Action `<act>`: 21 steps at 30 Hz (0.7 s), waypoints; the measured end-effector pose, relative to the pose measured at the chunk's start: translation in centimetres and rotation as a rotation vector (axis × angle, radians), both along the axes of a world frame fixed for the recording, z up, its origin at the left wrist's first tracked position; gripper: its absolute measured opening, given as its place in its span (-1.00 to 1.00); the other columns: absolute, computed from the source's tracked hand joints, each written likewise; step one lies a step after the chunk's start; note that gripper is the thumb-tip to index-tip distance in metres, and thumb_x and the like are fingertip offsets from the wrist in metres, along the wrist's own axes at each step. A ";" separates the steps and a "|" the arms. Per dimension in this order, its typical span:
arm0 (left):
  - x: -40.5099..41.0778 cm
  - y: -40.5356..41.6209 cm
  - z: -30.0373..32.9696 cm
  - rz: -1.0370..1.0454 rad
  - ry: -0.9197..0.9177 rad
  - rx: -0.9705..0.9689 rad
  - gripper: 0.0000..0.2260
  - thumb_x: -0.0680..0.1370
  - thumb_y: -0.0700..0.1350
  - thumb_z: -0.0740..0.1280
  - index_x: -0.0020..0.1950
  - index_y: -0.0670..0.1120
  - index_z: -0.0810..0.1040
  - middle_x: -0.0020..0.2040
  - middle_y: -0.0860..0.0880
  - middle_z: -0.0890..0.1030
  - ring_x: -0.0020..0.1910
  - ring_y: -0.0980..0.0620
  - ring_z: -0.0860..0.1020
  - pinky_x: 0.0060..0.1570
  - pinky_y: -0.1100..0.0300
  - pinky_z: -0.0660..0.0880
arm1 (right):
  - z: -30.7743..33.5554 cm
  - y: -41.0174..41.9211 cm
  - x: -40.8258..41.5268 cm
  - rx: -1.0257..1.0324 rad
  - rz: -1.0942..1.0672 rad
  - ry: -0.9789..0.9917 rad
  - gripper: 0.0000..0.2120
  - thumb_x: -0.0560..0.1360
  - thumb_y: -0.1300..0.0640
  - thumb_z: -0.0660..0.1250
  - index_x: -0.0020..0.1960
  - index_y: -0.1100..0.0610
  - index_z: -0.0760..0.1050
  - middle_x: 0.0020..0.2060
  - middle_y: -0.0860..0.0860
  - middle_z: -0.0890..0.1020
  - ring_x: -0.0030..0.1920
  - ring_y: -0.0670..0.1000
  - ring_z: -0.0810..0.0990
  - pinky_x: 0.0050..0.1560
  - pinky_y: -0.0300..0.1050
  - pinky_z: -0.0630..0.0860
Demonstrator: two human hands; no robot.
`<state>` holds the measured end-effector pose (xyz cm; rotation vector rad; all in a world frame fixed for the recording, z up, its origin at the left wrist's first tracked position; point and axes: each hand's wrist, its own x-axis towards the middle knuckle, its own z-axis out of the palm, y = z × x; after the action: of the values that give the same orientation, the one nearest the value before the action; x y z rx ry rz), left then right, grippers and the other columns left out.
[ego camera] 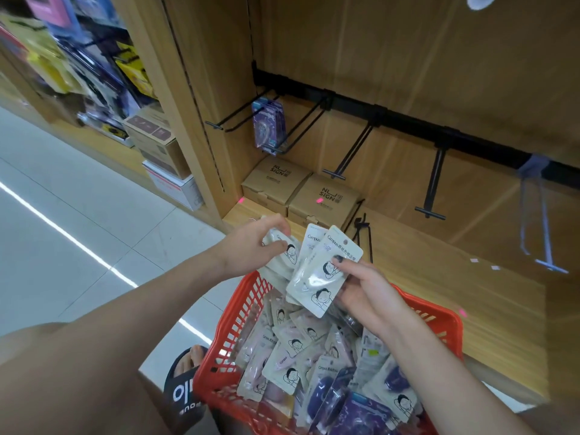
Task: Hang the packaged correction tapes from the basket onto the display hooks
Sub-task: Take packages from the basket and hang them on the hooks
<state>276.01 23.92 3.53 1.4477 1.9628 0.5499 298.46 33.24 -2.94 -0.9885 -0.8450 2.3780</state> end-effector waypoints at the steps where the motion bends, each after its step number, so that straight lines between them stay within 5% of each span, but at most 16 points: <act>1: 0.0 0.2 -0.1 0.017 -0.023 0.004 -0.89 0.68 -0.04 0.30 0.19 0.06 0.54 0.20 -0.07 0.60 0.11 -0.11 0.57 0.17 -0.07 0.53 | 0.4 0.1 -0.6 0.017 0.002 0.011 -0.56 0.47 0.28 0.40 0.35 0.26 0.55 0.28 0.23 0.66 0.23 0.18 0.67 0.38 0.21 0.53; 4: -0.1 0.8 -0.3 0.098 -0.084 0.037 -0.81 0.70 0.09 0.24 0.07 0.04 0.59 0.12 0.00 0.63 0.10 -0.03 0.59 0.15 -0.01 0.54 | 1.0 0.2 -2.2 0.019 -0.009 0.075 -0.64 0.59 0.34 0.29 0.38 0.27 0.53 0.27 0.22 0.67 0.23 0.16 0.70 0.12 0.08 0.69; 8: -1.1 1.3 -0.5 0.109 -0.048 0.090 -0.65 0.69 0.16 0.24 0.20 -0.08 0.64 0.12 0.03 0.71 0.07 0.04 0.64 0.07 0.00 0.58 | 1.5 0.3 -4.7 0.037 0.002 0.104 -0.64 0.62 0.32 0.27 0.41 0.24 0.53 0.29 0.21 0.67 0.26 0.17 0.69 0.18 0.13 0.66; 12: -3.5 1.4 0.0 0.070 -0.070 0.115 -0.74 0.72 0.03 0.26 0.37 0.06 0.60 0.16 0.26 0.62 0.04 0.38 0.55 -0.12 0.50 0.46 | 1.6 0.5 -6.6 0.087 -0.012 0.031 -0.65 0.61 0.27 0.33 0.39 0.26 0.54 0.22 0.17 0.71 0.16 0.14 0.73 0.24 0.15 0.58; 15: -5.4 1.4 0.6 0.133 -0.024 0.140 -0.78 0.71 0.03 0.27 0.32 0.07 0.59 0.20 0.21 0.63 0.14 0.24 0.57 0.02 0.34 0.55 | 1.8 1.2 -7.5 0.108 -0.006 -0.013 -0.66 0.63 0.26 0.33 0.39 0.21 0.54 0.24 0.16 0.70 0.25 0.16 0.69 0.33 0.21 0.57; 21: -8.7 0.9 1.2 0.255 0.178 0.081 -0.81 0.70 0.08 0.26 0.26 0.06 0.53 0.23 -0.10 0.63 0.14 -0.05 0.63 -0.22 0.19 0.54 | 3.5 3.0 -9.6 0.395 0.048 -0.150 -0.67 0.60 0.33 0.38 0.33 0.12 0.55 0.16 0.01 0.75 0.17 0.05 0.73 0.08 -0.01 0.67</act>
<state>267.32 24.78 4.75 1.3413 2.3098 0.6365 288.88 36.29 0.52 -0.9950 -1.3448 2.0751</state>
